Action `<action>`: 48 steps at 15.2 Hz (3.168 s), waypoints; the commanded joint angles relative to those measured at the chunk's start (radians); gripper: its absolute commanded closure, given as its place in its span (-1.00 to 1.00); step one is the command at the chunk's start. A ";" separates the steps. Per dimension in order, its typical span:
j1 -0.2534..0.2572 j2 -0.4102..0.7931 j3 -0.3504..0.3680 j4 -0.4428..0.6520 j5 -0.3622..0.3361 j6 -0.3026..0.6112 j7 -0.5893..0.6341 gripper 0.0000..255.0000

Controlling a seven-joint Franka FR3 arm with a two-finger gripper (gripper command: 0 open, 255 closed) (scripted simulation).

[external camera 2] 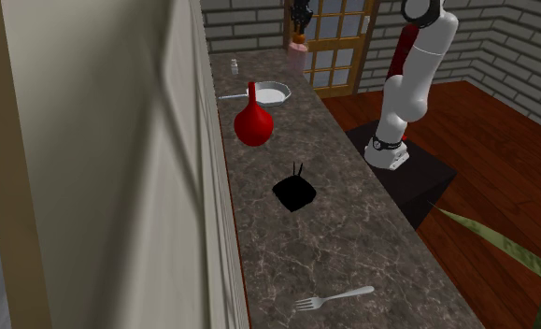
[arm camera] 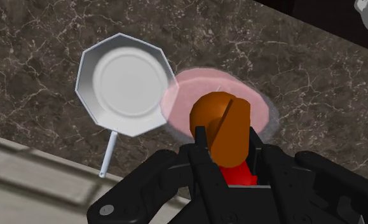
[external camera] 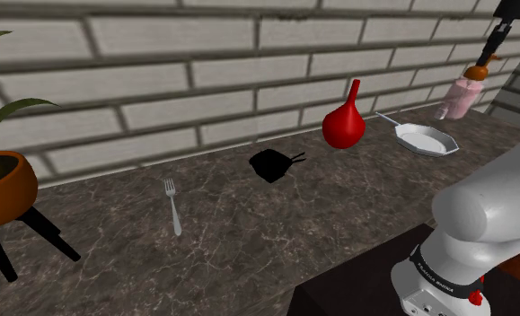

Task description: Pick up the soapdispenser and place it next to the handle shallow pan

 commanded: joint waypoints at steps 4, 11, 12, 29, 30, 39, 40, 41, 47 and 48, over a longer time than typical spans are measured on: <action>-0.068 0.122 -0.096 0.156 0.071 -0.056 -0.165 1.00; -0.294 0.404 -0.191 0.491 0.279 -0.189 -0.413 1.00; -0.348 0.453 -0.193 0.560 0.317 -0.219 -0.443 1.00; -0.256 0.355 -0.194 0.214 0.239 0.047 -0.437 1.00; -0.252 0.350 -0.194 0.195 0.235 0.062 -0.435 1.00; -0.225 0.324 -0.190 0.045 0.218 0.193 -0.429 1.00; -0.224 0.323 -0.190 0.030 0.217 0.207 -0.429 1.00; -0.222 0.322 -0.190 0.016 0.217 0.221 -0.429 1.00; -0.216 0.324 -0.186 -0.064 0.221 0.301 -0.432 1.00; -0.216 0.325 -0.185 -0.076 0.222 0.314 -0.434 1.00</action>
